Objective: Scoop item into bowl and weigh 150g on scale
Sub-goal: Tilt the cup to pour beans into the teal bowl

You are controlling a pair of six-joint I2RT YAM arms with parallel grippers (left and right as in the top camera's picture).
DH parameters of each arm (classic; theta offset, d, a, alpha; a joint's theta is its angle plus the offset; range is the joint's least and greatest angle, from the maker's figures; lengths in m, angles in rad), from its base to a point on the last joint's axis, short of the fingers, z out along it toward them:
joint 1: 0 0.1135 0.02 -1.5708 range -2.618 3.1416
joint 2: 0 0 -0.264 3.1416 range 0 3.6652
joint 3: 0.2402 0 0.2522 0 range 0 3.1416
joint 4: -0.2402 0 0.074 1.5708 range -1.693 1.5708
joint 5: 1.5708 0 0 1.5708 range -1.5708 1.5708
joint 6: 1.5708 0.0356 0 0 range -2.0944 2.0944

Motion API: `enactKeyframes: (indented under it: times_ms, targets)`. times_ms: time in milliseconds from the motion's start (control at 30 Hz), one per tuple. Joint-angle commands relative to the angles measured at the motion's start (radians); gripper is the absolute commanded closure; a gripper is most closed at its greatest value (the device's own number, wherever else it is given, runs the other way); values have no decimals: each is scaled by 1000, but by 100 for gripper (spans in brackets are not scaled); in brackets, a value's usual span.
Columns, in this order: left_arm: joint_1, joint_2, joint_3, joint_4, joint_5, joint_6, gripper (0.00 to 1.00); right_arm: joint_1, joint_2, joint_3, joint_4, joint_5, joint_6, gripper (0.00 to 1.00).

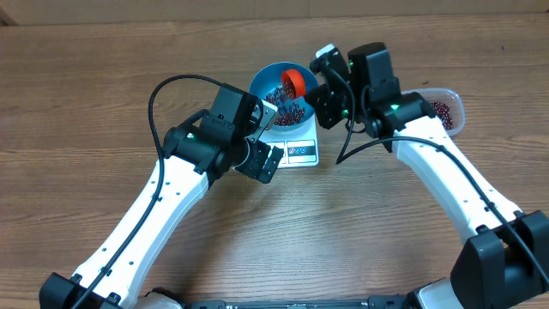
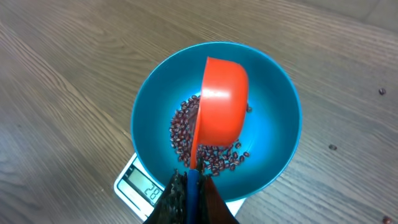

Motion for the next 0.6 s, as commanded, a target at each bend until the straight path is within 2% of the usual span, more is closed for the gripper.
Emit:
enactKeyframes:
  times_ms: [0, 300, 367, 567]
  targets:
    - [5, -23, 4, 1, 10, 8, 0, 18, -34, 27, -7, 98, -23, 96]
    - [5, -23, 4, 1, 10, 8, 0, 27, -34, 27, -10, 103, -25, 96]
    - [5, -23, 4, 1, 10, 8, 0, 49, -34, 27, -14, 111, -76, 96]
    - [5, -23, 4, 1, 10, 8, 0, 83, -34, 27, -9, 261, -109, 96]
